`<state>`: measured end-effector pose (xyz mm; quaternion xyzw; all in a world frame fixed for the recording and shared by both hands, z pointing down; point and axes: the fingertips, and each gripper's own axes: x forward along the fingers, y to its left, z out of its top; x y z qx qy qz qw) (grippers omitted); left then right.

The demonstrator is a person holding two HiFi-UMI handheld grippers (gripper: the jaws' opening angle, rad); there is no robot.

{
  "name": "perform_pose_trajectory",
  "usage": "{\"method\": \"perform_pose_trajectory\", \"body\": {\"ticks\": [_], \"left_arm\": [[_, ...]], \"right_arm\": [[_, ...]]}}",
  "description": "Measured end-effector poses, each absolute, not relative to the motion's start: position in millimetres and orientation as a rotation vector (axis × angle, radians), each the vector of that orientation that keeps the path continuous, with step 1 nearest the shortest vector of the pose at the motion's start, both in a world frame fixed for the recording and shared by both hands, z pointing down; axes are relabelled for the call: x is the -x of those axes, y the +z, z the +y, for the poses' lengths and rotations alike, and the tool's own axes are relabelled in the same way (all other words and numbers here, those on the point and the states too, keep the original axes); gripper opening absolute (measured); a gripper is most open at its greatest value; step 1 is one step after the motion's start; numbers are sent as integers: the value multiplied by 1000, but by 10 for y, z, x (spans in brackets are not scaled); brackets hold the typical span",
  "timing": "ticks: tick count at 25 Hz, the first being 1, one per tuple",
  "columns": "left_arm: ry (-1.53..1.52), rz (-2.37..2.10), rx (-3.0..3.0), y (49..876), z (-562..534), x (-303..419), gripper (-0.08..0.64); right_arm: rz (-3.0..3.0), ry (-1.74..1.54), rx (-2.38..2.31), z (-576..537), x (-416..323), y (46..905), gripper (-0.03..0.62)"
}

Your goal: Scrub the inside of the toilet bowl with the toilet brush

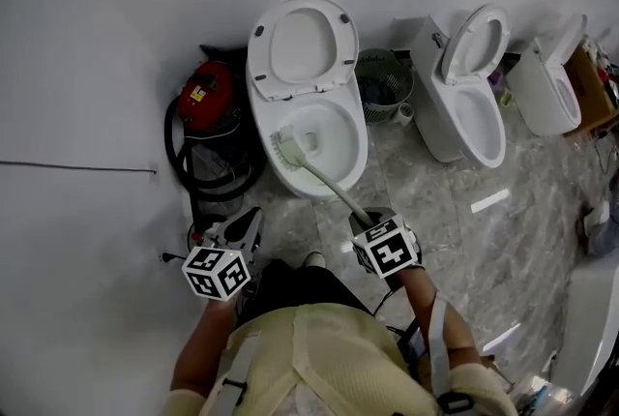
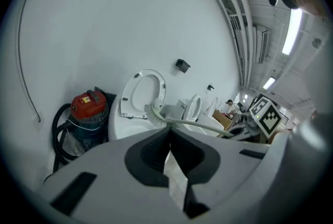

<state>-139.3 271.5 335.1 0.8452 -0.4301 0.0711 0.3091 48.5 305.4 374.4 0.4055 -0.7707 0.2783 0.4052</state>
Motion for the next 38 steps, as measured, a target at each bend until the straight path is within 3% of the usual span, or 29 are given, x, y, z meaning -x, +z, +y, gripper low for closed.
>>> {"method": "perform_pose_trajectory", "body": {"ticks": [12,22,38], "left_arm": [[214,-982,-2257,3733,1660,1285,12],[419,-888,-2322,4405,798,1328,12],[714,-804,-2234,5398,756,876,12]], "right_arm": [[-1805,846,-996,2318,-569,4232,17],[-1646,932,-1009,1557,-537,4700,17],[-1497,1022,-851,1307,-890,6063,17]]}}
